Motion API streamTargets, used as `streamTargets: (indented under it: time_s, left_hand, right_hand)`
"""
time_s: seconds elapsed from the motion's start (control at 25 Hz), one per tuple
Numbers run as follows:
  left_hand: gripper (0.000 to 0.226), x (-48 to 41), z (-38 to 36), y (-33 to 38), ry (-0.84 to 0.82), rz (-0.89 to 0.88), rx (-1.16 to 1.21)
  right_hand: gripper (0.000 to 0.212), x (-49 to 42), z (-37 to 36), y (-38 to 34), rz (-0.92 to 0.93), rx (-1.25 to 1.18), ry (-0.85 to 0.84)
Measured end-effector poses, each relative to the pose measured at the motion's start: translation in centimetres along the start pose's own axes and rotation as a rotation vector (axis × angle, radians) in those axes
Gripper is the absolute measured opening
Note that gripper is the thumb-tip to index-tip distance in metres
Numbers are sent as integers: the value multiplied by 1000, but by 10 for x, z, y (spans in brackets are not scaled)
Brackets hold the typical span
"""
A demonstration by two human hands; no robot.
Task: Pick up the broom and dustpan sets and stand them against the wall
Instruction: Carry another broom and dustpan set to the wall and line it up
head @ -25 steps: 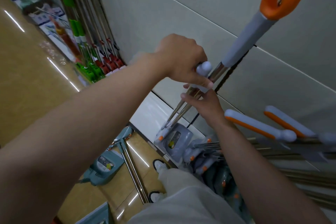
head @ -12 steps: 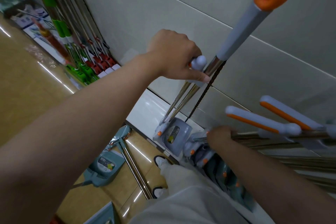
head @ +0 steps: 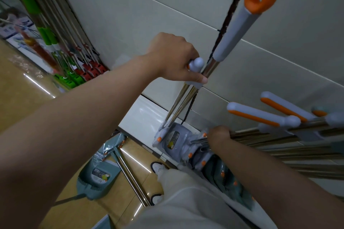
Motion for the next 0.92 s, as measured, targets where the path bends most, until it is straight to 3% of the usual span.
streamTargets:
  time_s: [0.36,0.64,0.92]
  left_hand:
    - [76,-29,6,58,-50,-64,-43]
    - [77,-26,10,59,-38,24,23]
    - [77,-42,19,127,-14,-83,19]
  right_hand:
    - [47,14,-18,18,31,20,59]
    - [32,26,-27,39,10,-21,106]
    - [36,39,-13,29,75,73,83]
Point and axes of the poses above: each hand's wrist, its own x-axis away from the middle knuckle, its own z-axis out of the back of the hand, y = z × x, the point moved 6 cm from there along -x, towards the middle knuckle, and after that the axes turned 7 degrees about z, right-handed, at the moved point
